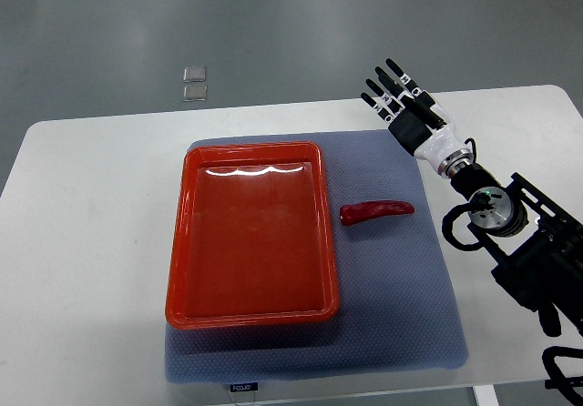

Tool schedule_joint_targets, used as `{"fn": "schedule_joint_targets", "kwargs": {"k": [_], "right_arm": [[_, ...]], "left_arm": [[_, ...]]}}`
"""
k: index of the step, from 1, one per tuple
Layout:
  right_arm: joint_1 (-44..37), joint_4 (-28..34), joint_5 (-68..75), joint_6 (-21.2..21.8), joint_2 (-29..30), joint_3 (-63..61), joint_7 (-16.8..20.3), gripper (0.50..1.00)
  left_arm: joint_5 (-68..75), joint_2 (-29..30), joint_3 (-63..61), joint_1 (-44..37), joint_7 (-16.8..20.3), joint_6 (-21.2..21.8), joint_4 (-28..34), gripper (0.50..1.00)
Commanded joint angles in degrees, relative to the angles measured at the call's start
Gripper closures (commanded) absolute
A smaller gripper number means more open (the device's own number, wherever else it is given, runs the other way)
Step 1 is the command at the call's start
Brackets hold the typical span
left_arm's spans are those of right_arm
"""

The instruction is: Place red pepper on red tray

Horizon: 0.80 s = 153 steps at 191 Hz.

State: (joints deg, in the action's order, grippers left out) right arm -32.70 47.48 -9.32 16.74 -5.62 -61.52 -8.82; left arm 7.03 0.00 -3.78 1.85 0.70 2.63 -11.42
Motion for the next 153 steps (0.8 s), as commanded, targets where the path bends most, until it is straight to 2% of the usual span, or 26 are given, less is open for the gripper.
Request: {"fn": "schedule_joint_targets", "kwargs": {"k": [1,153], "right_arm": [[0.0,0.0,0.0,0.0,0.0,0.0,0.0,0.585],[-1.6,0.4,-3.8,0.4,-1.8,2.9,0.8,0.585]], "left_arm": [[0.0,0.0,0.0,0.0,0.0,0.0,0.0,0.500],[0.0,0.0,0.0,0.0,0.0,0.0,-0.7,0.500]]}}
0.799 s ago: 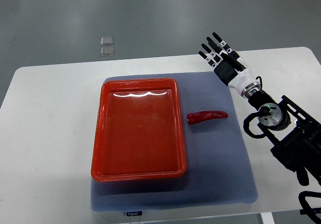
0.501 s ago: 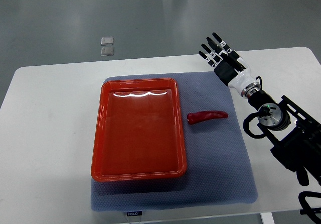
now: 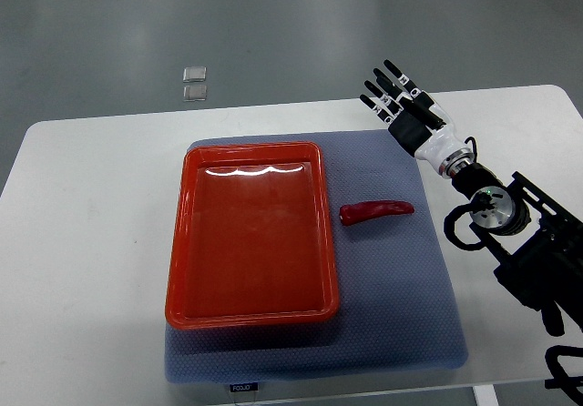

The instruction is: Place red pepper on red tray

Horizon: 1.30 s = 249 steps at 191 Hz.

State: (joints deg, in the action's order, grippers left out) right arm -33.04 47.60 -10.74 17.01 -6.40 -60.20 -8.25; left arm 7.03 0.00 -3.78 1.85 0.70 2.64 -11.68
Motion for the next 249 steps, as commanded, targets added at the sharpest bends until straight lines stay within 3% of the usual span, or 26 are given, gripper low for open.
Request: {"fn": "schedule_joint_targets", "kwargs": {"k": [1,48,91,125,188,249], "right_arm": [[-1.2,0.3,-2.4,0.1,-1.1,1.6,0.3,0.585],[-8.6,2.1,-13.7,1.2,-12.3,16.6,4.6,0.585],[-24.8,8.2,-14.5,3.3,-25.4,39.1,9.3,0.585],[-34.8,15.6,-22.1,2.6,-29.5,56.9,10.1,0.587],[-32.0,19.3,-28.5,-12.7,-26.4,60.9,9.5,0.589],[-27.7,25.3,-32.1,-13.8,-29.5,60.8,7.6,0.589]], "left_arm": [[0.0,0.0,0.0,0.0,0.0,0.0,-0.4,0.500],[0.3,0.0,-0.4,0.1,0.0,-0.1,-0.7,0.500],[0.4,0.0,-0.4,0.6,0.0,-0.2,-2.2,0.500],[0.5,0.0,-0.4,1.0,0.0,-0.2,-4.6,0.500],[0.4,0.0,-0.4,1.4,0.0,-0.2,-6.3,0.500],[0.4,0.0,-0.3,1.4,0.0,-0.2,-5.8,0.500]]}}
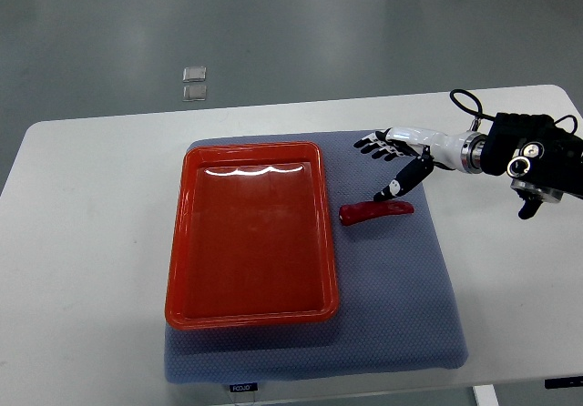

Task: Place red pepper on red tray
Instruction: 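Reach the right hand down over the red pepper beside the tray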

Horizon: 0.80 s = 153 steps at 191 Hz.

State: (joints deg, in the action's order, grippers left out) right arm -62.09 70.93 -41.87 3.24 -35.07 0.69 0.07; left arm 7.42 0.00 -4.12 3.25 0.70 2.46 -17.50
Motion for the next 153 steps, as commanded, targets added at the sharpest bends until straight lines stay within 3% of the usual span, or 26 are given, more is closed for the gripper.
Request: {"fn": "schedule_joint_targets", "kwargs": {"k": [1,104,153], "right_arm": [[1.4,1.9,-1.0,-0.1,-0.9,-0.1,-0.7,0.589],[4.9,1.2,-7.4,-2.3,1.1,-0.1,-3.4,0.599],[6.7,-1.1,-9.9,-3.6,3.5,-0.1,-3.8,0.650]], "left_arm": [[0.0,0.0,0.1,0.0,0.0,0.0,0.0,0.500],[0.0,0.0,0.3,0.0,-0.1,0.1,0.0,0.500],[0.0,0.0,0.3,0.0,-0.1,0.1,0.0,0.500]]}}
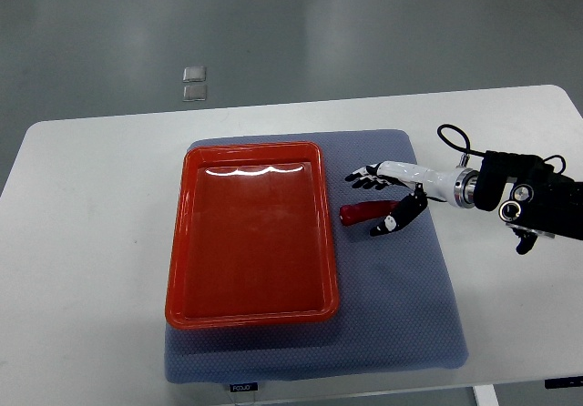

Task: Place red pepper on red tray
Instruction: 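Reach the right hand down over the red pepper beside the tray, then close the right hand's fingers around the red pepper and lift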

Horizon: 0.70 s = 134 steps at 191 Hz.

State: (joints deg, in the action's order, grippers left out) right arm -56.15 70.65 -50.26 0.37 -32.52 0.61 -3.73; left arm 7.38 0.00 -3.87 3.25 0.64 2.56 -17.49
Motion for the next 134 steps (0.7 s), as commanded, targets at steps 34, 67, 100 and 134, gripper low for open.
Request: {"fn": "schedule_joint_targets", "kwargs": {"k": [34,67,100,134], "right_arm": [[2.0,-2.5,-3.4,-1.0,2.0,0.1,-0.1,0.720],[2.3,-3.5,-4.6,-1.8,3.6,0.2,-0.1,0.754],[2.2,-3.9,-5.7,-1.8,3.8,0.3,-0.1,0.930],[1.6,-3.9,-5.8,-1.7,2.9,0.4,0.1,1.000]], "left_arm": [[0.0,0.0,0.0,-0.1,0.1,0.0,0.0,0.500],[0.0,0.0,0.0,-0.1,0.0,0.0,0.0,0.500],[0.0,0.0,0.0,-0.1,0.0,0.0,0.0,0.500],[0.0,0.0,0.0,-0.1,0.0,0.0,0.0,0.500]]}}
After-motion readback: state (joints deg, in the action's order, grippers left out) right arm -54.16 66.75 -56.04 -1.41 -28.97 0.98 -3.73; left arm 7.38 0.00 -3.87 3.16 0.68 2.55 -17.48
